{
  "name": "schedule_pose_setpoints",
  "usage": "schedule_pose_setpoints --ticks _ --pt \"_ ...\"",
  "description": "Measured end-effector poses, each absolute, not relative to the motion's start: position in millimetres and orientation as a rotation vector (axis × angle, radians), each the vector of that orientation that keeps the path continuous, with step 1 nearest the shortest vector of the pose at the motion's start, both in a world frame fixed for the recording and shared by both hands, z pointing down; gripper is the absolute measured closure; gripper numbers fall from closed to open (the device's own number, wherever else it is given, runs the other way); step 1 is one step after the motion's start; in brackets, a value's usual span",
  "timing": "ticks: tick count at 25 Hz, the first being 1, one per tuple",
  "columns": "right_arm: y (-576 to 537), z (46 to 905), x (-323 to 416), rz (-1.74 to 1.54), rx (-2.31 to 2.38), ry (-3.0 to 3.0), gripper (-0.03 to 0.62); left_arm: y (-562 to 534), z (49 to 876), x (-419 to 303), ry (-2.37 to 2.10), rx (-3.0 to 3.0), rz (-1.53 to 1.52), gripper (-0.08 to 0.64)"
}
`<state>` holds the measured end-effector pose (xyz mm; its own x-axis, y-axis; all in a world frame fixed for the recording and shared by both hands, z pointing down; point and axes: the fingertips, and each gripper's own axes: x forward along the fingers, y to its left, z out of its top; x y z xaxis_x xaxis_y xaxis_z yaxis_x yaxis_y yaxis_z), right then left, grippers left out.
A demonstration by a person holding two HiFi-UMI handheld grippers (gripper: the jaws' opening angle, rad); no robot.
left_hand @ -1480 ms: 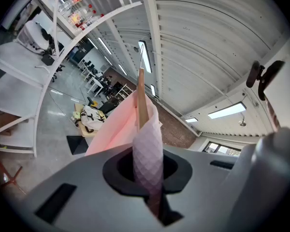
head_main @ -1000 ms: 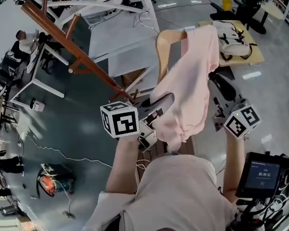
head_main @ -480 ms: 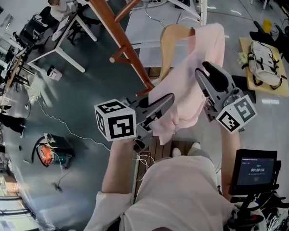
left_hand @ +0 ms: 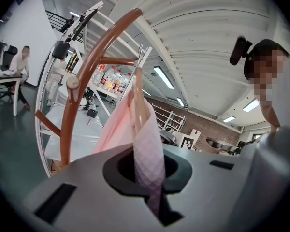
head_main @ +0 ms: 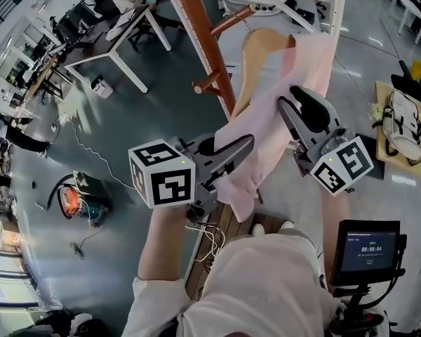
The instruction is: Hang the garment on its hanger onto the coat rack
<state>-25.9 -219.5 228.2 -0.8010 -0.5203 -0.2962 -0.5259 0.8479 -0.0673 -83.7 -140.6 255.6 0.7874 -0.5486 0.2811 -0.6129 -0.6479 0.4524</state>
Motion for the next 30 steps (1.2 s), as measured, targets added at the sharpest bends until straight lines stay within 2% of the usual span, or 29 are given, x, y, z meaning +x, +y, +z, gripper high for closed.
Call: schedule_pose_setpoints --ticks 19,30 --pt "-180.3 177.3 -72.2 0.208 -0.579 2.676 0.460 -96.1 206.7 -120.8 -0.895 2.433 0.226 0.546" --pt "-122.5 205.6 -129.3 -0.027 -0.393 2.699 0.460 -29.5 229.9 -178.4 -0.946 2.380 0.320 0.546"
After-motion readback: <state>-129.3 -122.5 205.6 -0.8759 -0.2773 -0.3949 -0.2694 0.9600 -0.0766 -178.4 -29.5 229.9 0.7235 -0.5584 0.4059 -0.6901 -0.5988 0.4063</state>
